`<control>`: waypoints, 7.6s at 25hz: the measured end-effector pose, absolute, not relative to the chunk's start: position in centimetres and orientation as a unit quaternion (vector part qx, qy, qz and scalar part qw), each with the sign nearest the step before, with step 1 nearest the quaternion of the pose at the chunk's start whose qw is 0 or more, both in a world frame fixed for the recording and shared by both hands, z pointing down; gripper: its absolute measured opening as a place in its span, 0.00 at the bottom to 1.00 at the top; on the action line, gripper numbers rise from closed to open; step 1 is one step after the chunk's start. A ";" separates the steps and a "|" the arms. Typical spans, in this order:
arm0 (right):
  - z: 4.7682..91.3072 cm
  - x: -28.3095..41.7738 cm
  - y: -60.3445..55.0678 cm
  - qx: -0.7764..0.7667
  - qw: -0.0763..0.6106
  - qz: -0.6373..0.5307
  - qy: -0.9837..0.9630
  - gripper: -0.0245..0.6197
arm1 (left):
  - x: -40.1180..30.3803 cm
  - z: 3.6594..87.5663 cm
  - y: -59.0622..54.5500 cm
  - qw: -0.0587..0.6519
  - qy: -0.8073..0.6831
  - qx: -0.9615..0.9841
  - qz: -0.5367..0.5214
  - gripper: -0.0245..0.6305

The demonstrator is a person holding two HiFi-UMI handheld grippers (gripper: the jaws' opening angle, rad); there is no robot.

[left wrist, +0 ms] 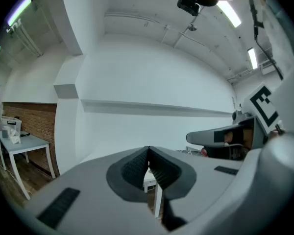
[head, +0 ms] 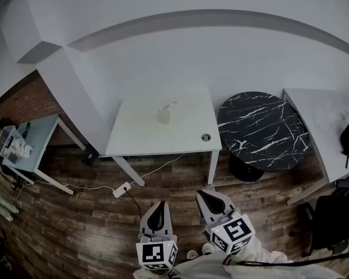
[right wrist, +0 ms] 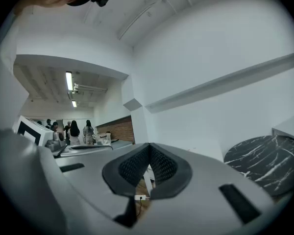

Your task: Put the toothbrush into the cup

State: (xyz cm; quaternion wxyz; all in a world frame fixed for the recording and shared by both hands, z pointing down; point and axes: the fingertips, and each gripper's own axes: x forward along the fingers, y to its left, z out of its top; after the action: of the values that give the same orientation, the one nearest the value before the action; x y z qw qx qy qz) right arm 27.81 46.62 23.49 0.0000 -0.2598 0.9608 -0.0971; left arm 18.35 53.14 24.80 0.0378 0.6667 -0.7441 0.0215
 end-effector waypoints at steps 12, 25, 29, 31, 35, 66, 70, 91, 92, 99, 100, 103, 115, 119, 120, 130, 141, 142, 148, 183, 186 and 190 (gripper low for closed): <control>23.8 27.4 46.1 -0.264 -0.006 -0.099 0.959 0.05 | 17.7 25.4 52.7 0.049 -0.743 0.667 0.022 0.05; 23.5 26.7 45.1 -0.257 0.007 -0.105 0.961 0.05 | 17.2 25.9 52.2 0.058 -0.748 0.661 0.026 0.05; 23.7 26.7 44.6 -0.257 0.006 -0.107 0.960 0.05 | 17.3 26.0 51.7 0.056 -0.748 0.660 0.030 0.05; 23.8 26.8 44.1 -0.257 0.006 -0.108 0.960 0.05 | 17.3 26.0 51.3 0.054 -0.749 0.659 0.033 0.05; 24.1 27.0 43.0 -0.254 0.004 -0.110 0.961 0.05 | 17.4 26.3 50.2 0.054 -0.752 0.655 0.039 0.05; 28.3 16.8 25.4 -0.314 -0.003 -0.121 0.942 0.05 | 4.8 29.2 31.7 0.045 -0.721 0.690 0.043 0.05; 28.1 11.3 20.4 -0.336 -0.005 -0.126 0.933 0.05 | -0.4 28.7 26.7 0.041 -0.704 0.707 0.052 0.05; 31.0 -5.4 4.9 -0.411 -0.036 -0.168 0.895 0.05 | -17.1 31.6 9.3 0.082 -0.636 0.764 0.076 0.05; 31.1 -5.5 4.7 -0.412 -0.037 -0.171 0.894 0.04 | -17.3 31.6 9.1 0.084 -0.636 0.764 0.073 0.05; 31.1 -5.0 2.4 -0.423 -0.042 -0.175 0.888 0.05 | -17.1 32.2 6.4 0.095 -0.627 0.769 0.073 0.05; 31.4 -4.9 2.0 -0.423 -0.043 -0.178 0.887 0.05 | -17.0 32.3 6.0 0.097 -0.627 0.770 0.075 0.05; 32.0 -4.7 0.6 -0.420 -0.046 -0.186 0.887 0.04 | -16.8 32.7 4.6 0.101 -0.627 0.768 0.081 0.05; 33.8 -3.2 -5.9 -0.388 -0.053 -0.199 0.898 0.04 | -15.0 34.6 -0.7 0.122 -0.652 0.742 0.097 0.05; 34.1 -2.5 -6.8 -0.379 -0.056 -0.201 0.902 0.05 | -14.4 34.9 -1.6 0.123 -0.660 0.735 0.098 0.05; 34.3 -2.4 -6.9 -0.377 -0.056 -0.203 0.902 0.05 | -14.3 35.0 -1.7 0.123 -0.661 0.734 0.099 0.05; 37.0 -3.2 -8.3 -0.380 -0.072 -0.209 0.898 0.05 | -15.0 36.7 -3.4 0.120 -0.649 0.740 0.127 0.05; 40.3 -3.8 -11.1 -0.423 -0.087 -0.208 0.878 0.05 | -17.2 42.0 -7.0 0.143 -0.616 0.759 0.152 0.05; 40.7 -4.0 -11.3 -0.424 -0.088 -0.208 0.877 0.05 | -17.4 42.4 -7.3 0.145 -0.615 0.759 0.153 0.05; 42.6 -5.1 -12.6 -0.426 -0.094 -0.216 0.874 0.04 | -18.6 45.2 -8.7 0.168 -0.610 0.755 0.170 0.05; 46.2 -4.9 -20.1 -0.477 -0.104 -0.249 0.837 0.05 | -19.4 51.4 -20.5 0.204 -0.451 0.814 0.305 0.50; 46.9 -4.9 -21.1 -0.483 -0.105 -0.249 0.833 0.05 | -18.9 52.9 -21.6 0.201 -0.425 0.819 0.329 0.50; 47.5 -4.9 -22.0 -0.490 -0.103 -0.251 0.828 0.05 | -18.4 54.8 -22.8 0.212 -0.401 0.822 0.345 0.50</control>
State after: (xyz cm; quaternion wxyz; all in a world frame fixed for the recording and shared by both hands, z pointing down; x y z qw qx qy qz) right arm -4.86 -21.98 47.49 -0.1031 -0.4903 0.8281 -0.2513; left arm -18.37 -22.78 54.82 0.2122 0.8217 -0.4009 0.3449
